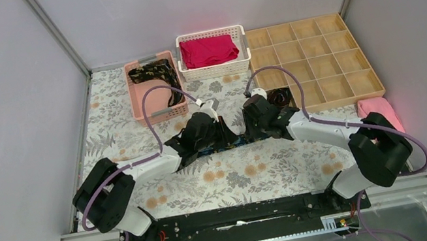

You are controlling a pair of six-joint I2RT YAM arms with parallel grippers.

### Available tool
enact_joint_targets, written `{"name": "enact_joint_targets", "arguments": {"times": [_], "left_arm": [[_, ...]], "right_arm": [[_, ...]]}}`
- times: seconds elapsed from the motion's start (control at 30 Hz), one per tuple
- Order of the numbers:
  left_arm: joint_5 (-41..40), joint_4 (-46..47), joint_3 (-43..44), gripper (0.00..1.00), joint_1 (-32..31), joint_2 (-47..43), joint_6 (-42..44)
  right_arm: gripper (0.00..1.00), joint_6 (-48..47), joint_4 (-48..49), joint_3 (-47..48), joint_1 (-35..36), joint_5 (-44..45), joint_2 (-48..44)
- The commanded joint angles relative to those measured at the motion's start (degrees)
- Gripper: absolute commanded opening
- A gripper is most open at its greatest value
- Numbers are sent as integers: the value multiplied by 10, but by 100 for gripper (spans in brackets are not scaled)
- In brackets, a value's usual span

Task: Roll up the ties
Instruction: Roll the tie at the center of the board.

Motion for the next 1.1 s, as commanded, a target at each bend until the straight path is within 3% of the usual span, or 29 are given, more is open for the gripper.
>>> {"name": "enact_joint_targets", "arguments": {"times": [0.0,0.33,0.73,1.07], "left_arm": [[-11,18,-9,15,-1,-2,10],[6,49,-20,14,0,25,-5],[-121,-73,-23,14,8,-105,32],[-116,-69,-37,14,14,-116,33]], "right_arm": [[40,8,13,25,0,-28,19],[41,13,35,21,0,-73,27],[41,35,98,4,0,-127,93],[42,41,84,36,0,-140,90]]}}
